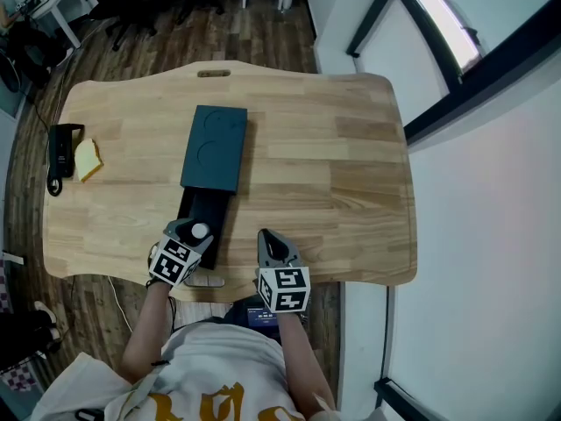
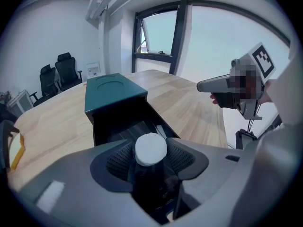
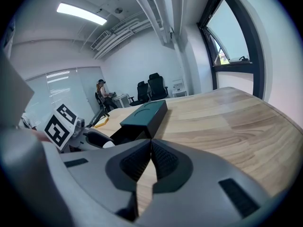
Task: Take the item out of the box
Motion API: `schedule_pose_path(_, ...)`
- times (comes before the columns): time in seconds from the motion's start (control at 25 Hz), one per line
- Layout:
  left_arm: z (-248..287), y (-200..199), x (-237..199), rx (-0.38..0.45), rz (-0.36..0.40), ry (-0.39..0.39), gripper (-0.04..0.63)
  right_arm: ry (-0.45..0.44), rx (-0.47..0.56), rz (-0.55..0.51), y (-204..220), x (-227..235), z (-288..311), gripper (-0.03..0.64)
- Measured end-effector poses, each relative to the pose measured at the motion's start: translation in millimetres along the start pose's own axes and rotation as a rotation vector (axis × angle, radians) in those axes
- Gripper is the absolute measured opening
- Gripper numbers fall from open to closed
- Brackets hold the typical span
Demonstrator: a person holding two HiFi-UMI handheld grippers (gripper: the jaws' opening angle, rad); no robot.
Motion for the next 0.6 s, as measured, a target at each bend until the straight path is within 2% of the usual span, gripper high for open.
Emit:
schedule_pose_path(0.2,5.5,1.4,2.4,-0.003,0.048,-0.002,0.207,0.006,0.001,0.001,-2.5,1.9,-2.0,0.006)
schedule_pose_path(0.24,5.4,0.6,2.4,-0.006,0.044,0.000,0.192,0.007,0.001,0.001,-2.7,2.3,-2.1,0.006)
schedule_pose_path(0.6,0.8,-3.9,1.1,-0.010,0.026,-0.007,0.189,0.008,-0.009,0.000,-0.8,0.5,-1.2,0.006)
Point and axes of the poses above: the fingertips, and each gripper's own axes: z forward along the fingers, x to its right, y out of its underside, the point moved 10 cm from there along -z, backward along the fingers, and after that the axes turned 6 degrees about -x, right-handed, at the moved point
